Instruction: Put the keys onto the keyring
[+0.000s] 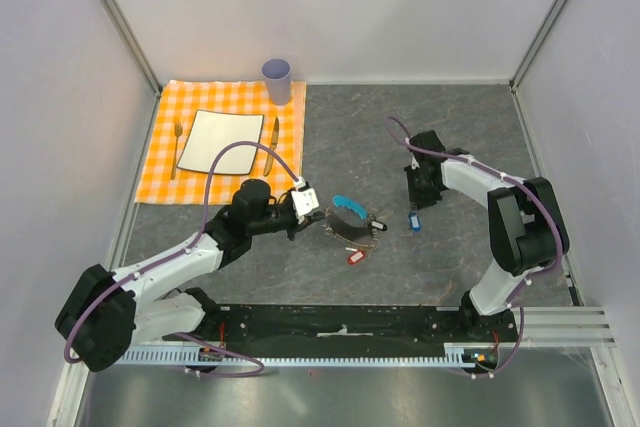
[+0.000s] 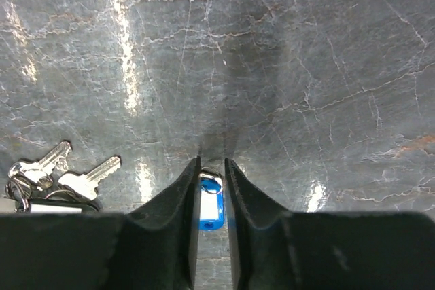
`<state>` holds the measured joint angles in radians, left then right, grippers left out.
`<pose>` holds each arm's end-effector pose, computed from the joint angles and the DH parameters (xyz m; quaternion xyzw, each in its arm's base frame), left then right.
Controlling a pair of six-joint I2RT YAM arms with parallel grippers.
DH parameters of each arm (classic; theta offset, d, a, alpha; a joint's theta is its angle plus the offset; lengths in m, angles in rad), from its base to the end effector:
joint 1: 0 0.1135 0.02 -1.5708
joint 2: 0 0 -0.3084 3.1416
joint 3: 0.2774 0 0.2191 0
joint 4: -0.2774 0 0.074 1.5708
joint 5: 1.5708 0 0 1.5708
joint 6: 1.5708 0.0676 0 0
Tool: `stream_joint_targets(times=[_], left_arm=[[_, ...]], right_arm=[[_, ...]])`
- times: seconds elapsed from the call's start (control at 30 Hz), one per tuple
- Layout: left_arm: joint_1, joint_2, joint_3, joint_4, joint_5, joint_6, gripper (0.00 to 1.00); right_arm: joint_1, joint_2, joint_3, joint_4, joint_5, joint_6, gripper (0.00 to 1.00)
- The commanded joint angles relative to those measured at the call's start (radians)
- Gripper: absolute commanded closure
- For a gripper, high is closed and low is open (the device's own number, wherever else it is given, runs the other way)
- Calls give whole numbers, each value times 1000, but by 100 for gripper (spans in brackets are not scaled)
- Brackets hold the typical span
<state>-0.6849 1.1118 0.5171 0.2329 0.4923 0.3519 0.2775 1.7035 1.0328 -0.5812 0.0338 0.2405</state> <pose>0.1474 -0.1617 0.2743 0.5157 0.6245 -0.2891 0.5104 0.2964 0.0821 0.2008 -0.0156 0.9871 0.0245 0.1577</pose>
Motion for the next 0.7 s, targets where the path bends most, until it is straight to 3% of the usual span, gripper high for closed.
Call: stream_joint_targets(times=[0.0, 0.37, 0.67], left_arm=[[2, -13, 32, 28, 22, -13, 98], [2, -20, 32, 26, 23, -17, 98], [2, -27, 32, 26, 32, -21, 98]], right_arm=[[0, -31, 13, 50, 23, 19, 69], [-4, -139, -86, 83, 61, 72, 67], [-67, -330, -293, 273, -17, 239, 68]])
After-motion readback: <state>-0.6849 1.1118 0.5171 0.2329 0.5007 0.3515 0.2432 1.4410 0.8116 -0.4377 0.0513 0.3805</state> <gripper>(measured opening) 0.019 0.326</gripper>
